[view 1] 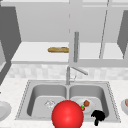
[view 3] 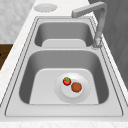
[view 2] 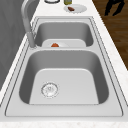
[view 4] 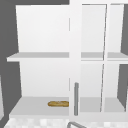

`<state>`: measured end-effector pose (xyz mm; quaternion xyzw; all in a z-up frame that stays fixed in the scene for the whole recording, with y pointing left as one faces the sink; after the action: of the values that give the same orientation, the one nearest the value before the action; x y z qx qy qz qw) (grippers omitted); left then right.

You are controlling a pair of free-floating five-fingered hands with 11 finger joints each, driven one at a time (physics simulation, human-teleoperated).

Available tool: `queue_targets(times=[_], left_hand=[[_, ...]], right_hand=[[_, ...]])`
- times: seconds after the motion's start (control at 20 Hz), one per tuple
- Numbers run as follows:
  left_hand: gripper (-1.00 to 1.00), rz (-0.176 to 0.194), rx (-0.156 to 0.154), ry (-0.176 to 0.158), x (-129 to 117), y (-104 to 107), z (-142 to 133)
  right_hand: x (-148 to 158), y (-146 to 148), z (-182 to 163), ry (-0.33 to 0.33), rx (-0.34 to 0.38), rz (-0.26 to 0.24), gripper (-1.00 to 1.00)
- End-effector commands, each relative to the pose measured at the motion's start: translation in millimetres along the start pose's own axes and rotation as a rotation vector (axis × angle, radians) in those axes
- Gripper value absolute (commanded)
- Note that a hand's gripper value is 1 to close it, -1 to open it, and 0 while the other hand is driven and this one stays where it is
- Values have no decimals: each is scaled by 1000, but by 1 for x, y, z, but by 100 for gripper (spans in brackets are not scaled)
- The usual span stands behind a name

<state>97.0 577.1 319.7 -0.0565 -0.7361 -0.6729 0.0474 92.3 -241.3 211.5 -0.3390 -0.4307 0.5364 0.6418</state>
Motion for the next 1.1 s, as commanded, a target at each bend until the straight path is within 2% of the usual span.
queue_targets(times=[0.0,0.1,0.3,0.75,1.05], left_hand=[[-100,32,-1,-28,0,9,19],[-100,38,-3,-28,1,17,27],[-100,54,-12,-7,5,39,32],[-100,21,-13,-11,26,90,15],[-100,22,-10,-16,43,125,5]], right_hand=[[0,0,0,0,0,0,0],[0,0,0,0,0,0,0],[0,0,0,0,0,0,0],[0,0,0,0,0,0,0],[0,0,0,0,0,0,0]])
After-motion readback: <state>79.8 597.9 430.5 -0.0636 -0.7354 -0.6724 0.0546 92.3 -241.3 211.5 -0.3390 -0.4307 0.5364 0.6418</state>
